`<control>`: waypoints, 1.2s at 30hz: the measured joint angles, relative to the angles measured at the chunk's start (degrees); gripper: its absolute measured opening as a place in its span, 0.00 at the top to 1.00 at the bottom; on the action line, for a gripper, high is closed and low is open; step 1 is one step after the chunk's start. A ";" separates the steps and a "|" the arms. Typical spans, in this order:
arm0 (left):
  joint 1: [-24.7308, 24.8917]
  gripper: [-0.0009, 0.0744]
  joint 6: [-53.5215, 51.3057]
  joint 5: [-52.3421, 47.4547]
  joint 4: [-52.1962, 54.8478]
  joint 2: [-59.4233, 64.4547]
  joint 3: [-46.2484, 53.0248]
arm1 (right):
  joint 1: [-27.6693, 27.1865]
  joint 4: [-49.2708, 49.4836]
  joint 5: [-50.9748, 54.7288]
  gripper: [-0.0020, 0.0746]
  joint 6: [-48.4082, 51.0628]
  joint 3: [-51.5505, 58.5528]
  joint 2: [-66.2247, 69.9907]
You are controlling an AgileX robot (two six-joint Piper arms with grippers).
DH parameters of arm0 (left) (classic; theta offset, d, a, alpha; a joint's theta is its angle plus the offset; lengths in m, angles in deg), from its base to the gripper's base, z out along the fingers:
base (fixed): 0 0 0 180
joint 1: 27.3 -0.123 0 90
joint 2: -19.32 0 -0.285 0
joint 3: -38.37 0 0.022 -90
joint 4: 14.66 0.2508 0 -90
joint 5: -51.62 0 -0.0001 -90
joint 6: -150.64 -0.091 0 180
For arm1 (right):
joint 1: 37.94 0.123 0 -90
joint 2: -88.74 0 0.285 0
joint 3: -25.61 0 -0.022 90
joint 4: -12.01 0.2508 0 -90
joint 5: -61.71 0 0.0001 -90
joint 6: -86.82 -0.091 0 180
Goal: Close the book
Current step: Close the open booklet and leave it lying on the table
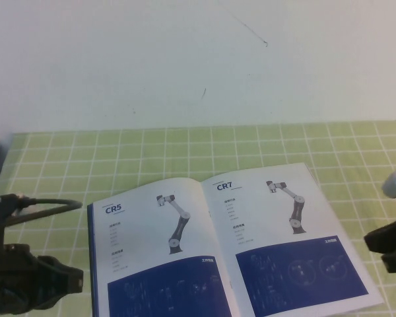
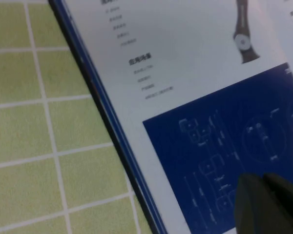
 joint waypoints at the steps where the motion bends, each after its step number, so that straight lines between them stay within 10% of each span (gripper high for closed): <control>1: 0.00 0.99 -0.10 0.34 -0.07 1.54 0.00 | 1.17 0.29 -0.59 0.98 0.38 -0.62 2.01; 36: 7.07 0.99 26.55 0.14 29.70 40.95 -22.39 | 5.22 1.52 -4.80 0.98 0.62 -4.51 24.12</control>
